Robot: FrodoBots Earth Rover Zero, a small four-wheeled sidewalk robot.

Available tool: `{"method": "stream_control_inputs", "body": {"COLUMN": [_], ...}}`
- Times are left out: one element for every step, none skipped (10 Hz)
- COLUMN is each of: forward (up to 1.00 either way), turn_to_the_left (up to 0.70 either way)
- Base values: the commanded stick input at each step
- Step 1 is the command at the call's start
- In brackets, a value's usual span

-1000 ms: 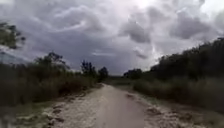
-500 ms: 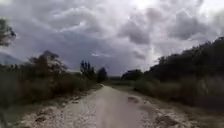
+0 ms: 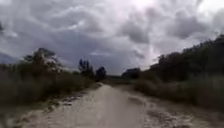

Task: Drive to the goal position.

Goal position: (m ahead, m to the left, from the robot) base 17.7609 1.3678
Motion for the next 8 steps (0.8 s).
{"method": "stream_control_inputs", "body": {"forward": [0.85, 0.85, 0.85, 0.85, 0.85, 0.85, 0.85, 0.85], "turn_to_the_left": [0.00, 0.00, 0.00, 0.00, 0.00, 0.00, 0.00, 0.00]}}
